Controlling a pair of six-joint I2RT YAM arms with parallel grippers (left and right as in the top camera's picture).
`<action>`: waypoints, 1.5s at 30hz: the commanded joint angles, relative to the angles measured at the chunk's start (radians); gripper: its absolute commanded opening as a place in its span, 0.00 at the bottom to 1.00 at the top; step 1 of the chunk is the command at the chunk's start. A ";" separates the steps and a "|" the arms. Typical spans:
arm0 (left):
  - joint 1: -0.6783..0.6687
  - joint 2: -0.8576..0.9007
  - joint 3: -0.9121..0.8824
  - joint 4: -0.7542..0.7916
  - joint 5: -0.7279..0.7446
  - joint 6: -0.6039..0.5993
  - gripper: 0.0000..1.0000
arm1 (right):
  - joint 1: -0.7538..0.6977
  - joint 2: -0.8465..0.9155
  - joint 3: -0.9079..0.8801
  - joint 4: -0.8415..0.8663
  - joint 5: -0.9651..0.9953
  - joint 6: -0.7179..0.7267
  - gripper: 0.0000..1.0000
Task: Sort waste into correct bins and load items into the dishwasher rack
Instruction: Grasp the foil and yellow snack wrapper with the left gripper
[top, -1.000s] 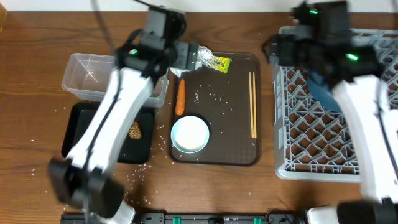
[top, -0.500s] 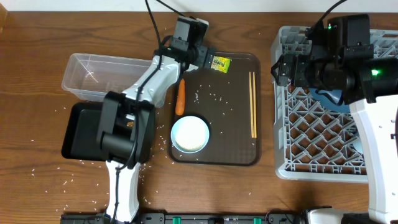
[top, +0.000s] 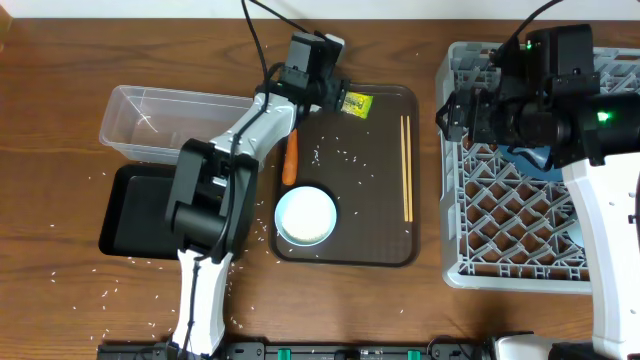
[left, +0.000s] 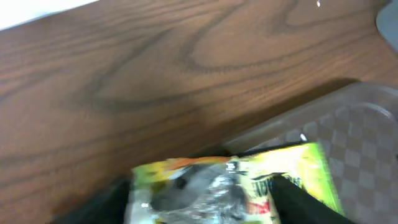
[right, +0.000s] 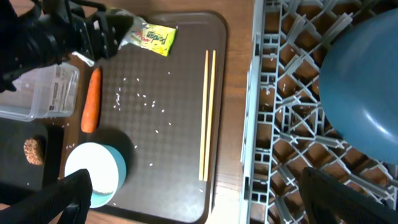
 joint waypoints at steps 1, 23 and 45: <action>-0.001 0.016 -0.005 0.013 0.010 0.016 0.42 | -0.005 -0.002 0.000 -0.008 0.002 -0.003 0.99; -0.018 0.023 -0.008 -0.042 0.014 -0.009 0.79 | -0.005 -0.002 0.000 -0.036 0.002 -0.003 0.99; -0.023 -0.008 -0.007 -0.089 0.186 -0.032 0.06 | -0.004 -0.002 0.000 -0.043 0.002 -0.003 0.99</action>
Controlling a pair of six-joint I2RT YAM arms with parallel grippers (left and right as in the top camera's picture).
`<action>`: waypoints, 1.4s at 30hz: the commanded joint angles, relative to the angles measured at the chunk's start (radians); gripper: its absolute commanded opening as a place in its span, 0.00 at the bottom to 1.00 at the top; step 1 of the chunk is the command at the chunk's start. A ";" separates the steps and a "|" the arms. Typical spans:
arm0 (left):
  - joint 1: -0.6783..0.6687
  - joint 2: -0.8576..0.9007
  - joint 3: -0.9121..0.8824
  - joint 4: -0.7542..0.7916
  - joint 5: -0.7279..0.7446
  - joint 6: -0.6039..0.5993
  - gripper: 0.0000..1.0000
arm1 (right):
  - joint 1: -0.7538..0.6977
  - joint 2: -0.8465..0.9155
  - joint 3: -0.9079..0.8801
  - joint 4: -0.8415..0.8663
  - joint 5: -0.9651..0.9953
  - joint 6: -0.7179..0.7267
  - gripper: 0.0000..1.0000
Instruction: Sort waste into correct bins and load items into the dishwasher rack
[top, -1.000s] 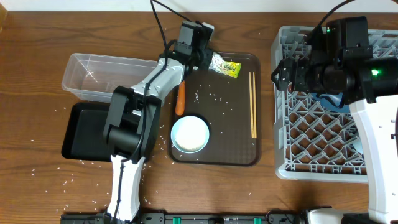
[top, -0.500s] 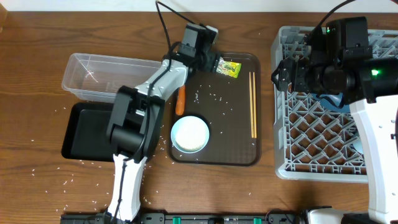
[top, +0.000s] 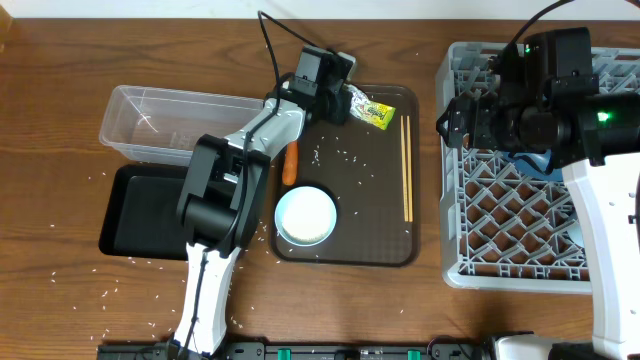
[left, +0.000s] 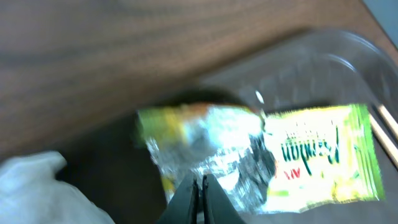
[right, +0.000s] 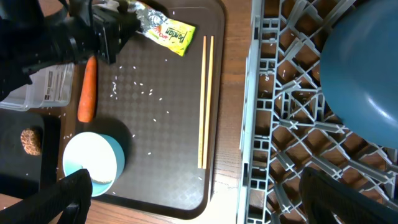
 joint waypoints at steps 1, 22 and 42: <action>0.002 -0.081 -0.006 -0.045 0.043 -0.017 0.06 | -0.004 -0.002 0.000 -0.002 0.002 -0.003 0.99; -0.030 -0.048 -0.006 0.025 -0.111 0.045 0.65 | -0.004 -0.002 0.000 -0.001 0.002 -0.004 0.99; -0.061 0.002 -0.006 0.101 -0.109 -0.028 0.42 | -0.004 -0.002 0.000 -0.004 0.002 -0.004 0.99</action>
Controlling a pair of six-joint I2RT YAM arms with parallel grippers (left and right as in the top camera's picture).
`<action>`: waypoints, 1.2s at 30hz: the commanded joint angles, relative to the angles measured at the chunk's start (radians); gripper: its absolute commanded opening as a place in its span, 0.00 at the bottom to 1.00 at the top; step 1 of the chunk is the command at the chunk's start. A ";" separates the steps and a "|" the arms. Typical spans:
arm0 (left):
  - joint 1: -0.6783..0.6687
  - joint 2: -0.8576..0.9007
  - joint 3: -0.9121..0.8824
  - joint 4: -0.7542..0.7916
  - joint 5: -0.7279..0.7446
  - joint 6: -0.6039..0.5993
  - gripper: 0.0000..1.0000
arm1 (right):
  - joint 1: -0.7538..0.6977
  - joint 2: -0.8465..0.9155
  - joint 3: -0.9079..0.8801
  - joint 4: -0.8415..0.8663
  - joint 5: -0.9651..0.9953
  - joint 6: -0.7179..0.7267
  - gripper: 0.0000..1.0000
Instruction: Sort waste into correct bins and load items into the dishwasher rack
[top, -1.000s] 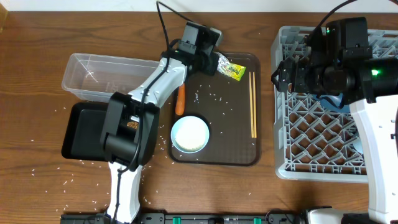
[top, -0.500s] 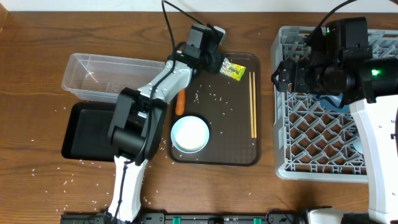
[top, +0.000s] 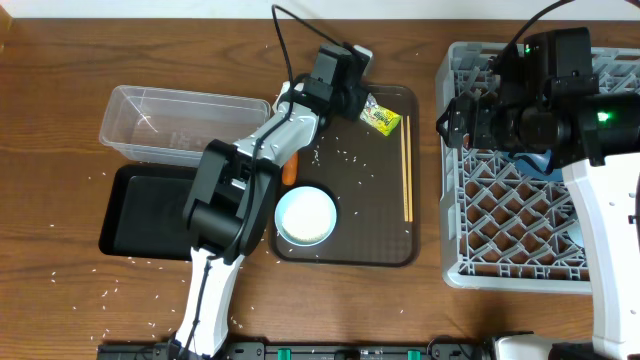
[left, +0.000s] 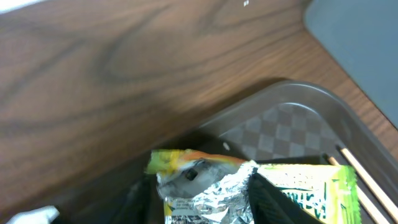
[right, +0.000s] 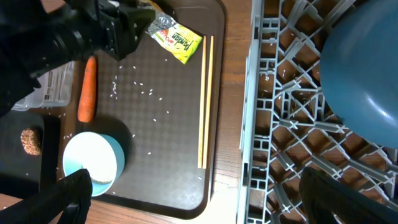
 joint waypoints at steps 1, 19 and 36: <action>0.002 0.023 -0.005 -0.023 -0.005 -0.024 0.40 | -0.004 -0.002 0.000 -0.004 0.002 -0.004 0.99; -0.005 -0.035 -0.004 -0.201 0.053 -0.024 0.06 | -0.003 -0.002 0.000 -0.003 0.002 -0.004 0.99; -0.069 -0.003 -0.005 -0.174 0.048 -0.050 0.64 | -0.003 -0.002 0.000 0.000 0.002 -0.003 0.99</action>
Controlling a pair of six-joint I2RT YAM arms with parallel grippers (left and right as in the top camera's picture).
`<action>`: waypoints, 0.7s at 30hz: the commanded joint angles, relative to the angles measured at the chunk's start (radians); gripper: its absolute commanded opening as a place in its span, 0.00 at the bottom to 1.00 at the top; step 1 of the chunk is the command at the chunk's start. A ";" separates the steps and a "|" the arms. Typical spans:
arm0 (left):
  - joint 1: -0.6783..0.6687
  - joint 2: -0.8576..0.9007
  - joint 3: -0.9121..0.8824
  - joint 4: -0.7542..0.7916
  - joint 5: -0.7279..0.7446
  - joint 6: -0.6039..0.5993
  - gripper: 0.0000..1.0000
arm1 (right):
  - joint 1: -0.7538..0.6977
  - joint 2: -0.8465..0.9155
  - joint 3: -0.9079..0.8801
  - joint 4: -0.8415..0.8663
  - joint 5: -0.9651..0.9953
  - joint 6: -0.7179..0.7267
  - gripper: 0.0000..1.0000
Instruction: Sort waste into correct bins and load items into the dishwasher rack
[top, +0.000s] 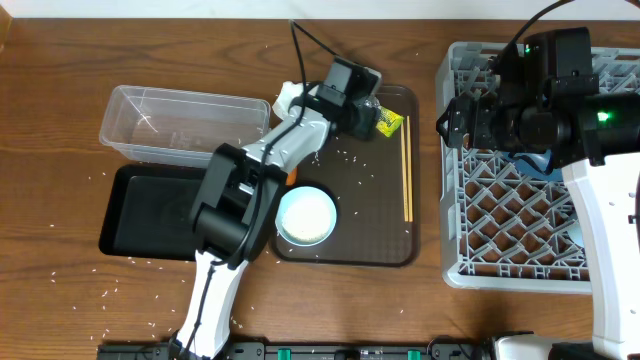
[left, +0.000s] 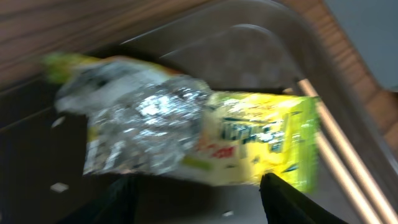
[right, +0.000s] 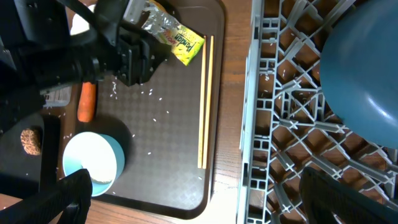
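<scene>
A yellow-green snack wrapper (left: 205, 124) with a crumpled foil end lies flat in the brown tray's (top: 370, 250) far right corner, beside the chopsticks (top: 406, 165). My left gripper (left: 199, 205) is open right over the wrapper, one finger either side, holding nothing. An orange carrot (right: 87, 102) and a light blue bowl (top: 305, 215) lie on the tray. Open and holding nothing, my right gripper (right: 196, 186) hangs above the gap between tray and dishwasher rack (top: 480, 260). A dark blue bowl (right: 364, 81) sits in the rack.
A clear plastic container (top: 180, 120) and a black bin (top: 140, 235) stand left of the tray; a brown lump (right: 32, 151) lies in the black bin. Rice grains are scattered over tray and table. My left arm stretches across the tray's left side.
My left gripper has moved a little right and lower over the wrapper, still open. The wrapper lies slightly nearer the chopsticks. The right arm is unchanged.
My left gripper was open around the wrapper at the tray's far edge. Then it was shut on the foil end, with the wrapper further right. Later it was open again. Now the wrapper lies beside the chopsticks, released.
</scene>
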 joint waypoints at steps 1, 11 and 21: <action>-0.014 0.020 -0.005 0.016 0.009 -0.005 0.64 | -0.002 -0.002 0.000 -0.001 0.002 -0.003 0.99; -0.016 0.044 -0.005 0.066 0.001 0.010 0.25 | 0.016 -0.002 0.000 0.000 0.002 -0.003 0.99; -0.014 0.005 -0.004 0.037 0.001 0.010 0.06 | 0.016 -0.002 0.000 -0.001 0.002 -0.003 0.99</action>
